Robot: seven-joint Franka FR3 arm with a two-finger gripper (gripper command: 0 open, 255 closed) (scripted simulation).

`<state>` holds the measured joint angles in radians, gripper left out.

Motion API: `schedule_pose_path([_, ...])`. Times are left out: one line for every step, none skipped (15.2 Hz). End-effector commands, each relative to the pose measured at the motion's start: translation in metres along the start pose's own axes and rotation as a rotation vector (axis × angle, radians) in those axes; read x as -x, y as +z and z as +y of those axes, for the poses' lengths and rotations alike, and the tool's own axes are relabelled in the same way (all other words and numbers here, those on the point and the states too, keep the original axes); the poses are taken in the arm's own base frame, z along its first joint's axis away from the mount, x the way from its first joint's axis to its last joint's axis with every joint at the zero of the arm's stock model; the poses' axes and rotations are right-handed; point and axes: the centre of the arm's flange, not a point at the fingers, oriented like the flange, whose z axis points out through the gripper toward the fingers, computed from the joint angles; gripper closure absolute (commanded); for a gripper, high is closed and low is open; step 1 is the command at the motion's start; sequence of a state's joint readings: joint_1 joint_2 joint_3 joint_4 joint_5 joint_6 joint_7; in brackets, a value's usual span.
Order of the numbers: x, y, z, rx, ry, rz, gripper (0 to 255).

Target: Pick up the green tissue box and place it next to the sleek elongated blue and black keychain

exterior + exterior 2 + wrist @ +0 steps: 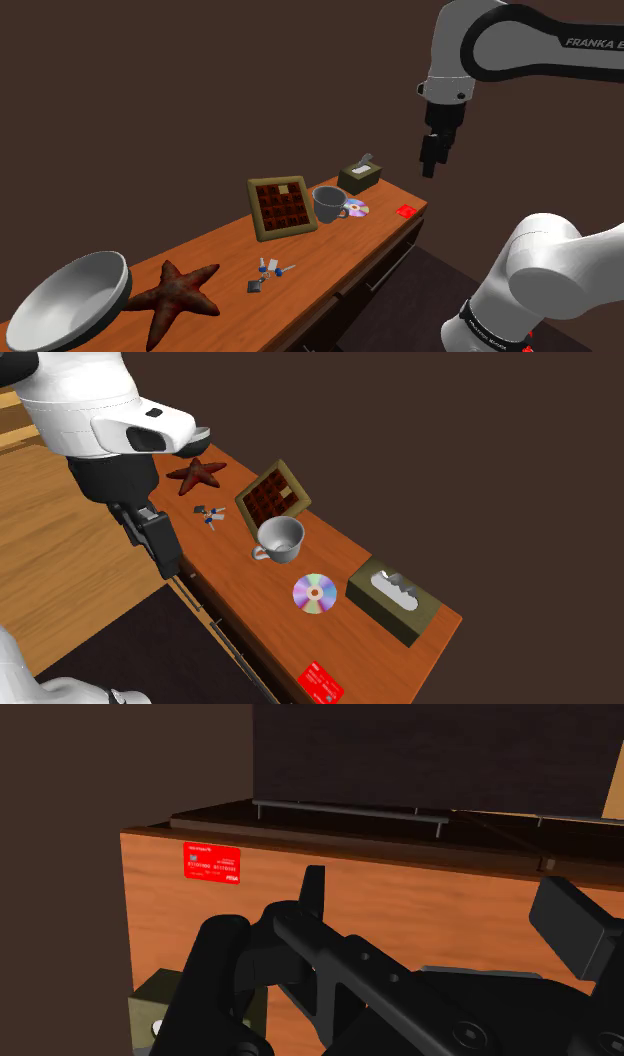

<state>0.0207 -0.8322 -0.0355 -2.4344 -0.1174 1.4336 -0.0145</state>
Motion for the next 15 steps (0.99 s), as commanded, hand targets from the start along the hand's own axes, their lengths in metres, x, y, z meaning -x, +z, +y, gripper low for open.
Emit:
schedule_pose_path([0.000,0.000,0.000,0.000,0.000,0.000,0])
schedule_pose_path([-0.009,0.005,0.007,-0.015,0.019,0.014,0])
schedule_pose_path([-0.018,0.009,0.015,-0.029,0.038,0.027,0])
schedule_pose_path([-0.027,0.014,0.022,-0.044,0.057,0.041,0])
schedule_pose_path([-0.036,0.019,0.030,-0.059,0.076,0.054,0])
schedule_pose_path([-0.045,0.023,0.038,-0.073,0.095,0.068,0])
schedule_pose_path([-0.054,0.028,0.046,-0.088,0.114,0.081,0])
schedule_pose_path([-0.062,0.033,0.053,-0.103,0.133,0.095,0])
schedule_pose_path([-0.071,0.037,0.062,-0.118,0.152,0.108,0])
schedule_pose_path([-0.079,0.042,0.070,-0.132,0.171,0.122,0])
schedule_pose_path([-0.088,0.047,0.078,-0.147,0.190,0.135,0])
schedule_pose_path([-0.096,0.051,0.086,-0.162,0.209,0.149,0])
schedule_pose_path([-0.104,0.056,0.095,-0.176,0.228,0.163,0])
schedule_pose_path([-0.112,0.061,0.103,-0.191,0.247,0.176,0])
schedule_pose_path([-0.120,0.065,0.112,-0.206,0.266,0.190,0])
